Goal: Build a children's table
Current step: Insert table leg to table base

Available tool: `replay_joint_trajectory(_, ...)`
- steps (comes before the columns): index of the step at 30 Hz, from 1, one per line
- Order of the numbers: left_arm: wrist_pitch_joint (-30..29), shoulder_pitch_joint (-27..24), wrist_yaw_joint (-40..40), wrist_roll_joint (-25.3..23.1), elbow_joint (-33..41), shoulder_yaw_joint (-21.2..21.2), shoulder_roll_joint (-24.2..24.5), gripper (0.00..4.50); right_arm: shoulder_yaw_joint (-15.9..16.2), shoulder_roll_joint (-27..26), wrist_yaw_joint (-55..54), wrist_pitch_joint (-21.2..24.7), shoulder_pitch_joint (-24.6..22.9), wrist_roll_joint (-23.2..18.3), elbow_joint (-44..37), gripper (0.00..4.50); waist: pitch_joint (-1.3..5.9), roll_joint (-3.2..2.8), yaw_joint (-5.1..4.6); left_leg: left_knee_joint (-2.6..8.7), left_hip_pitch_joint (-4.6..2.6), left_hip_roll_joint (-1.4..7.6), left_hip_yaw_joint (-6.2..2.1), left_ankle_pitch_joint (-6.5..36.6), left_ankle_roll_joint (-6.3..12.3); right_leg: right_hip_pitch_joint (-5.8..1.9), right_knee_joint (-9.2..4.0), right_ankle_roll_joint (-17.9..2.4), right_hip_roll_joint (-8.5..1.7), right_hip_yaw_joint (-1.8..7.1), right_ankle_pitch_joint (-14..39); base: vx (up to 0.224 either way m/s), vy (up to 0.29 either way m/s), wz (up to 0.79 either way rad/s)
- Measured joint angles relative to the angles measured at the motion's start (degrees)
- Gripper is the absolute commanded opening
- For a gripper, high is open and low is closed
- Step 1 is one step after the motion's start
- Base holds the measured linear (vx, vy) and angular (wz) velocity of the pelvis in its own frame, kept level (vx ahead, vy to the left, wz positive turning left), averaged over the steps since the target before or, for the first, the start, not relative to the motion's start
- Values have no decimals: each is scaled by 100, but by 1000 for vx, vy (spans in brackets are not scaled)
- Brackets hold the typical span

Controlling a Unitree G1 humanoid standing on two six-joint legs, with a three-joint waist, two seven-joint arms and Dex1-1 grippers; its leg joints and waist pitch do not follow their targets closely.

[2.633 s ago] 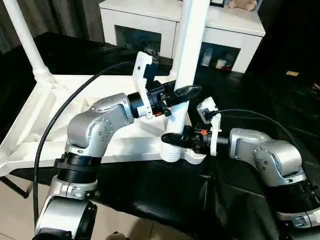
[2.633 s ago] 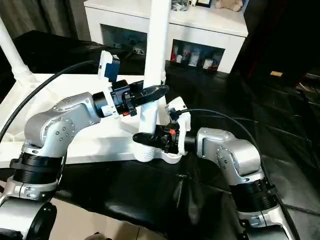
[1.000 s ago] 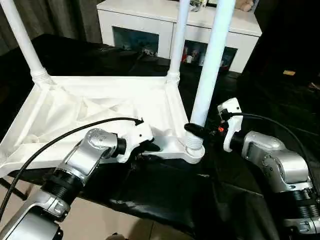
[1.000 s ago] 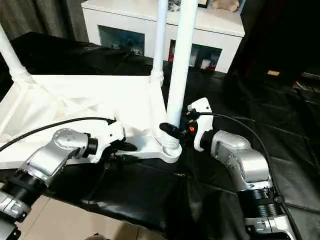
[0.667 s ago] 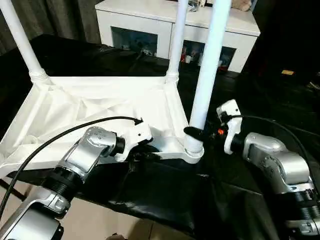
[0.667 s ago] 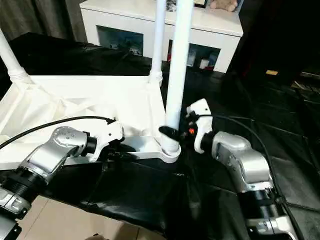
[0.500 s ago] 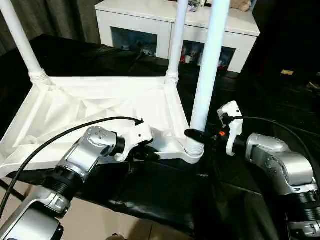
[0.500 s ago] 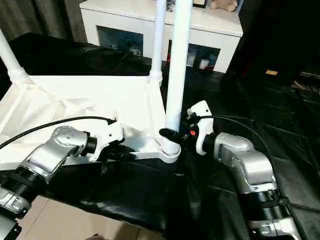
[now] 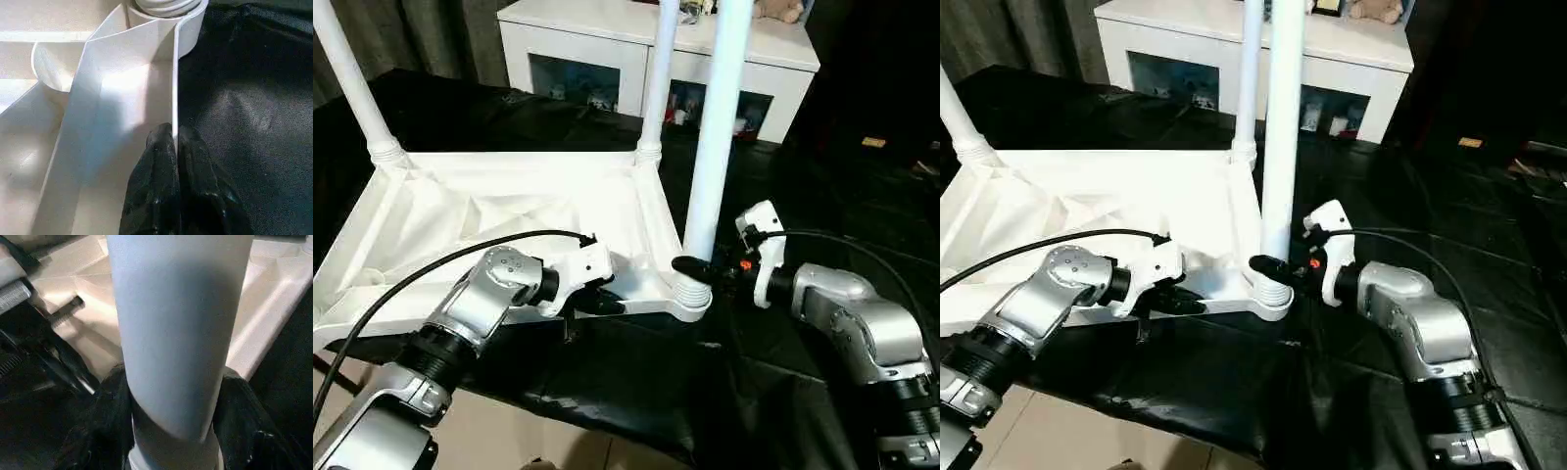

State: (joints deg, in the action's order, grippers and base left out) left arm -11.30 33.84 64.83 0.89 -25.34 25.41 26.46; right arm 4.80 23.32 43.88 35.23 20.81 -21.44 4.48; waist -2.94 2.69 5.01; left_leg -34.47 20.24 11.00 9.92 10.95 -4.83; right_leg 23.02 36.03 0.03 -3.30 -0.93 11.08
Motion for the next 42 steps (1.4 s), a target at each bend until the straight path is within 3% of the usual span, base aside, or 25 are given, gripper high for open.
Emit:
replay_joint_trajectory(11,8,-1,74,-10,8,0,-9,0,3,177,144,206,-16,-79,-133,188,1,-3,12,4,-3,0,0,0,0,-3,-6,0,0,0,0,0,0,0)
replay_joint_trajectory(19,25,-19,59,-62,7,-28,-24,0,-73,-116,-5,-31,-56,-45,101,188,4,3,5,4,-9,0,0,0,0,-8,-6,1,0,0,0,0,0,0)
replay_joint_trajectory(29,15,-80,-5,-62,35,-77,-52,0,-459,-610,-203,-690,-388,-208,480,188,16,10,-1,5,-17,-1,0,0,-1,-17,-8,2,0,2,1,0,0,0)
replay_joint_trajectory(36,9,-170,-24,-64,106,-86,-120,0,-784,-1019,-133,-1820,-1079,-378,622,188,60,-19,11,31,-15,-3,0,8,9,-27,-51,6,-1,-2,4,0,0,0)
replay_joint_trajectory(42,8,-182,-111,-86,75,-85,-196,0,-923,-1301,-146,-2688,-1306,-376,928,188,79,-44,10,32,-16,-5,-1,8,10,-39,-73,5,-1,-2,3,0,0,0)
